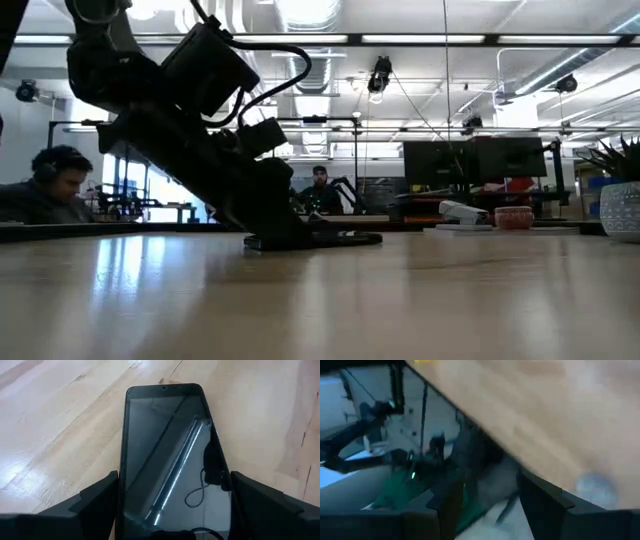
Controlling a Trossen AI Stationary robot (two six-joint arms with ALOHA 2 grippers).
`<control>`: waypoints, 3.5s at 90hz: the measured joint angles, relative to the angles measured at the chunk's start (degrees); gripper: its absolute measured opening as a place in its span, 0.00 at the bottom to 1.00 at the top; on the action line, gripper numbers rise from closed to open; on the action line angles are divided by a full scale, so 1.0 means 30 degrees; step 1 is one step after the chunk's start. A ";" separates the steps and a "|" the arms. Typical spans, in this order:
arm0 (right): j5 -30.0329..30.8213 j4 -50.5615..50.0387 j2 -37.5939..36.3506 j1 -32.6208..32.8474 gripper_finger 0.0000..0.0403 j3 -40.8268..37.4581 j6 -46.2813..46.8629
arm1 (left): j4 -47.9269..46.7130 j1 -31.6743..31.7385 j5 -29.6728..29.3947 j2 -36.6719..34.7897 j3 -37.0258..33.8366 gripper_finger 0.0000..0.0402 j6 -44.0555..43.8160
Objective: Apply microfiber cloth
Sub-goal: Spray the black cellphone with the spray bottle
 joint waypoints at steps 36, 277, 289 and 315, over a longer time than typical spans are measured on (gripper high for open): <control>-0.4045 0.0368 0.0339 0.4811 0.32 -0.0022 1.2374 | 0.0622 -0.0007 -0.0143 0.0001 -0.0022 0.81 0.0694; 0.3205 -0.3566 0.2880 1.0885 0.60 -0.0379 1.1181 | 0.1562 0.0000 -0.0185 0.0005 0.0007 0.82 0.1517; 0.4342 -0.3639 0.2873 1.0885 0.52 -0.0393 0.9934 | 0.1562 0.0000 -0.0172 0.0001 0.0007 0.82 0.1517; 0.4831 -0.3672 0.2873 1.0878 0.29 -0.0396 0.8434 | 0.1562 0.0000 -0.0164 -0.0007 0.0008 0.82 0.1510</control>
